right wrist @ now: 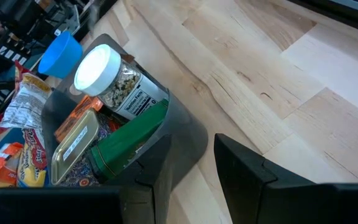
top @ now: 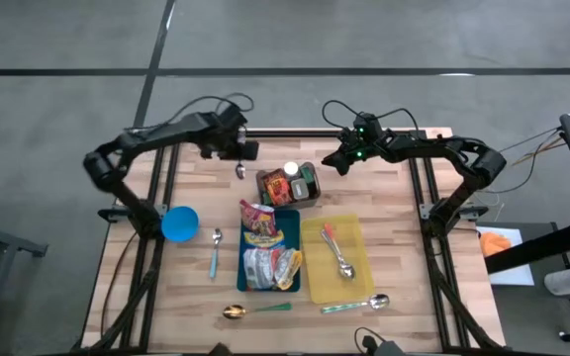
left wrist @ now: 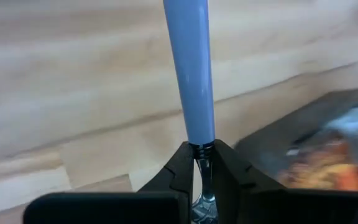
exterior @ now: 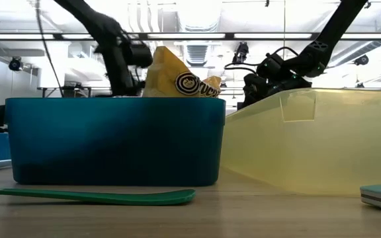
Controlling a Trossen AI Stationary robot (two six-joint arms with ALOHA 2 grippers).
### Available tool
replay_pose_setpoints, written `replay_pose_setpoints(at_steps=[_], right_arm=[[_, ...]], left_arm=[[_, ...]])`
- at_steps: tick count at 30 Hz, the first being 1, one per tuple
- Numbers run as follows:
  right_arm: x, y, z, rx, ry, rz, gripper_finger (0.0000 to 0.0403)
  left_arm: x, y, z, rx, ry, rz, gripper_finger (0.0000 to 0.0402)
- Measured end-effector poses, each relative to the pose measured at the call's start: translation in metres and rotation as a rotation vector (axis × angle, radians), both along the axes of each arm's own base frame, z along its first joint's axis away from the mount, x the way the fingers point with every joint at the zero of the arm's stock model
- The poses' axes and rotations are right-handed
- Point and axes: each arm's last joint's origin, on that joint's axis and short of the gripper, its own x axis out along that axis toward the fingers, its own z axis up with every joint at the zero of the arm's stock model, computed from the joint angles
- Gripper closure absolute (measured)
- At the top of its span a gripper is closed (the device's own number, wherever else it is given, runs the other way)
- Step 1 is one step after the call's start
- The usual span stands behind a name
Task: Pick & Place Food Item
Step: Put the light purple spoon into the yellow bin
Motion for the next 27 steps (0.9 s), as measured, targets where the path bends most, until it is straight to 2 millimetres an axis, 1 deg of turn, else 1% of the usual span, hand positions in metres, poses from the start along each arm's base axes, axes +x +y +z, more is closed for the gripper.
replay_pose_setpoints(at_steps=[4, 8, 11, 13, 16, 20, 27], right_arm=[[0.0, 0.0, 0.0, 0.0, 0.0, 0.0, 0.0287], [0.0, 0.0, 0.0, 0.0, 0.0, 0.0, 0.0287], [0.0, 0.0, 0.0, 0.0, 0.0, 0.0, 0.0287], [0.0, 0.0, 0.0, 0.0, 0.001, 0.0, 0.0287], [0.0, 0.0, 0.0, 0.0, 0.0, 0.0, 0.0287], [0.0, 0.0, 0.0, 0.0, 0.0, 0.0, 0.0287], [0.0, 0.0, 0.0, 0.0, 0.0, 0.0, 0.0287]], left_arm=[[-0.011, -0.014, 0.043, 0.163, -0.096, 0.01, 0.0372], [-0.017, -0.034, 0.08, 0.307, -0.239, -0.013, 0.0371], [-0.018, -0.049, 0.101, 0.393, -0.334, -0.078, 0.0371], [-0.015, -0.06, 0.11, 0.436, -0.389, -0.133, 0.0371], [-0.006, -0.077, 0.12, 0.472, -0.465, -0.206, 0.0371], [0.006, -0.097, 0.124, 0.491, -0.525, -0.271, 0.0371], [0.035, -0.124, 0.118, 0.484, -0.592, -0.308, 0.0371]])
